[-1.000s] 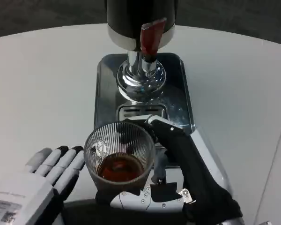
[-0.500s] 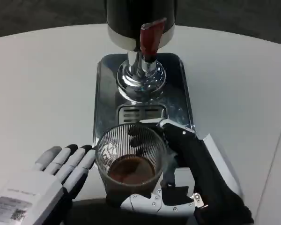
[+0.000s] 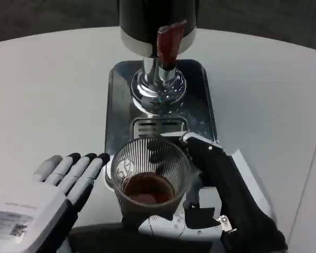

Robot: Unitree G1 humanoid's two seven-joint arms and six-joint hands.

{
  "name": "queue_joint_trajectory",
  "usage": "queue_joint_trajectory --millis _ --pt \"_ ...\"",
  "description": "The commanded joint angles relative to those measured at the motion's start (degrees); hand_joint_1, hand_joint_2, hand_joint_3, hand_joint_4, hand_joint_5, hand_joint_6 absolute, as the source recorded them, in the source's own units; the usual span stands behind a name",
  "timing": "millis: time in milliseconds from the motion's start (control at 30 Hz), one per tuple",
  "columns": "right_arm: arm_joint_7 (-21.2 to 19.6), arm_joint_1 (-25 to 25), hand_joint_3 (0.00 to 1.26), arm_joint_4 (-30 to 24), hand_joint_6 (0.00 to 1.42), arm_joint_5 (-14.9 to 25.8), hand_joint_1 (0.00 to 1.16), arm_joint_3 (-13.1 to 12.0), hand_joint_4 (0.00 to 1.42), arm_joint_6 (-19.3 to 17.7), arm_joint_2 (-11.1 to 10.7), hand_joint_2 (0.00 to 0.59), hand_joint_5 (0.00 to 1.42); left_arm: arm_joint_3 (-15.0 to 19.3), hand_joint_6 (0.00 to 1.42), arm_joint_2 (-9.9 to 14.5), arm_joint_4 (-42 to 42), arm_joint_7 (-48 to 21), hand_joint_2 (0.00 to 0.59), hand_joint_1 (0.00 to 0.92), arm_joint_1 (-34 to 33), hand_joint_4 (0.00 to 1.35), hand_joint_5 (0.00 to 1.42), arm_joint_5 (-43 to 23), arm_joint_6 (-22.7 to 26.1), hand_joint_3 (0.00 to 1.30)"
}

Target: Grasp the cup under the faucet to collect the drink, then remove the cup.

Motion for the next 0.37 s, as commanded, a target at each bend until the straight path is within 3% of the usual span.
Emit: queue_joint_trajectory --millis 33,367 --pt "-0.5 -0.7 0.75 -1.6 1.28 0.4 1.13 0.1 0.89 -1.6 0.7 0.079 0.93 -1.0 0.00 0.4 -0.7 -1.0 0.077 0.000 0.1 0.00 0.00 0.6 0.9 0.00" --pt "0.0 -1.0 0.75 -2.0 1.28 0.7 1.13 -0.3 0.89 -1.3 0.5 0.079 0.94 -1.4 0.00 0.7 -0.7 -1.7 0.081 0.000 -0.4 0.00 0.00 -0.1 1.7 0.00"
